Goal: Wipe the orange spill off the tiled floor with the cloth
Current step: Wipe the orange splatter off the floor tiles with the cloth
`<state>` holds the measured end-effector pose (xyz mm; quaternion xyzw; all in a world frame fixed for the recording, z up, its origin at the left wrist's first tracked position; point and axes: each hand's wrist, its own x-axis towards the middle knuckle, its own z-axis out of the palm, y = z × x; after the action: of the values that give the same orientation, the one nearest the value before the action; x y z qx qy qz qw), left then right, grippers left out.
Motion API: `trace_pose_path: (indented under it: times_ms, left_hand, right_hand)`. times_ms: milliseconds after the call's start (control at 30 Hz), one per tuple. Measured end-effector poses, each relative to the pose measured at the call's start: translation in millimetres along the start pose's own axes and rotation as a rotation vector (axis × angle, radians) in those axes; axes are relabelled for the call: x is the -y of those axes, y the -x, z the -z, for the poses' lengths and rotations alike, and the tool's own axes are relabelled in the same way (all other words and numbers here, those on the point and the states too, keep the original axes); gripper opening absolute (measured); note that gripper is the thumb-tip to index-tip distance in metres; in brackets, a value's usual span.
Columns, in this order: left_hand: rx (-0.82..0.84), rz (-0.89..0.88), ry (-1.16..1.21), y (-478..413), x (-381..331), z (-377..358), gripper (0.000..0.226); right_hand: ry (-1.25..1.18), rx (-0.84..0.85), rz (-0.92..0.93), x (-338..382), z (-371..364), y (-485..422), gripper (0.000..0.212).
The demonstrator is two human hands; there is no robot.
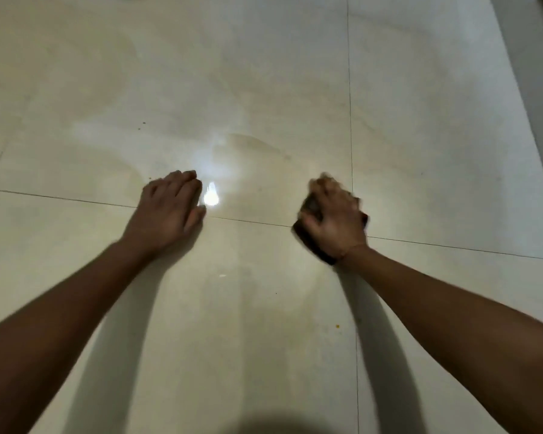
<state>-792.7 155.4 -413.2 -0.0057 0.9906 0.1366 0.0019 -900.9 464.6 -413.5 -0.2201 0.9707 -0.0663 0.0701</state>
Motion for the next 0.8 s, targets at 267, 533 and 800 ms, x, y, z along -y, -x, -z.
trace_pose_path:
  times_ms: [267,533,800]
  left_hand:
    - [-0.136,0.243,0.059,69.5,4.0,3.6,0.054]
    - [-0.147,0.438,0.061,94.5,24.0,-2.0,0.064]
    - [-0.210,0.700,0.111,77.1,-31.9,-21.9,0.077]
  right_hand:
    - [-0.090,0.022,0.158,81.9,-23.9,120.8,0.077]
    - [-0.071,0.031,0.089,77.6,-23.4,108.6,0.074]
    - [-0.057,-0.081,-0.292,47.1,-7.0,70.7,0.074]
